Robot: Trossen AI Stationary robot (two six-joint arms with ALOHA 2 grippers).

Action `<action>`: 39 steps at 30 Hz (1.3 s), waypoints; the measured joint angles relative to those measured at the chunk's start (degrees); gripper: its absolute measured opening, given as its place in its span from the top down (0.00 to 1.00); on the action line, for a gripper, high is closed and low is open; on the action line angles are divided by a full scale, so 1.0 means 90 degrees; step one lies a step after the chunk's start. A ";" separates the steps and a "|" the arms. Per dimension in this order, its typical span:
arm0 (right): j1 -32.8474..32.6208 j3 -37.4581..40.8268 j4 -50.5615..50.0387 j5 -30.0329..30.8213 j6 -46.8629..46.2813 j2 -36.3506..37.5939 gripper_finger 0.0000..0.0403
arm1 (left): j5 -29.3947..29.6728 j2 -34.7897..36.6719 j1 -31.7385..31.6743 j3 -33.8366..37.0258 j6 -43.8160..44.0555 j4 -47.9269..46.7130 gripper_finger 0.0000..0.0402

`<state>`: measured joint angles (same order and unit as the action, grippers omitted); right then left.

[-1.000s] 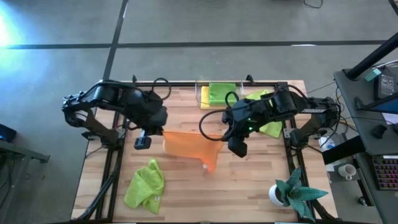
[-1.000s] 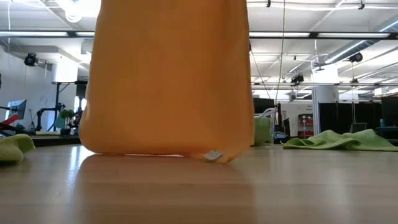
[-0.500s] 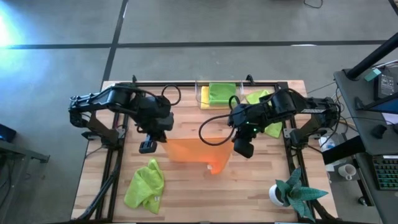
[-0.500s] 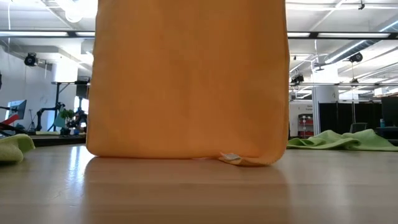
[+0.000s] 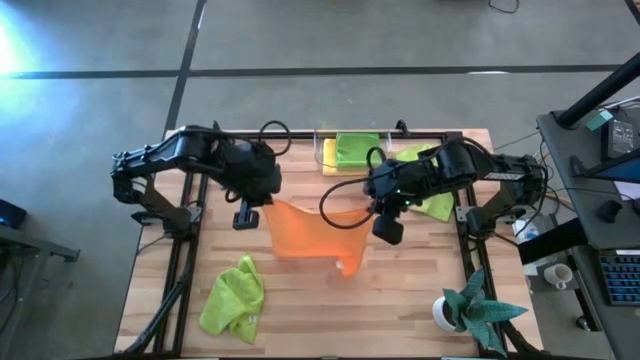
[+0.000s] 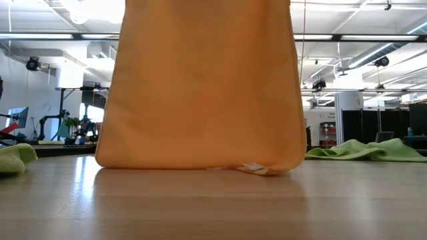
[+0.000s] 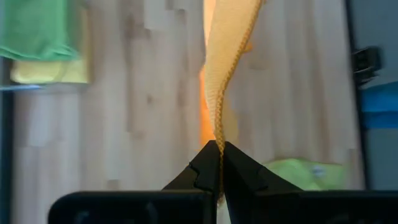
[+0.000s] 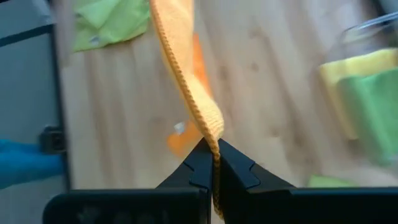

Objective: Fold microfiber towels
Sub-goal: Fold the orange microfiber cloth

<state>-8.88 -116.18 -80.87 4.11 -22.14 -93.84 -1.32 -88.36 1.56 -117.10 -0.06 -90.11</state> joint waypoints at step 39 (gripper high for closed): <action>-0.0104 0.1044 0.1586 0.0620 0.1375 -0.0017 0.98 | -0.0088 0.0291 -0.0078 0.0376 0.0136 0.0005 1.00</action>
<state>-9.81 -106.78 -66.60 9.69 -9.76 -94.00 -2.11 -85.74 0.86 -113.72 1.17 -90.06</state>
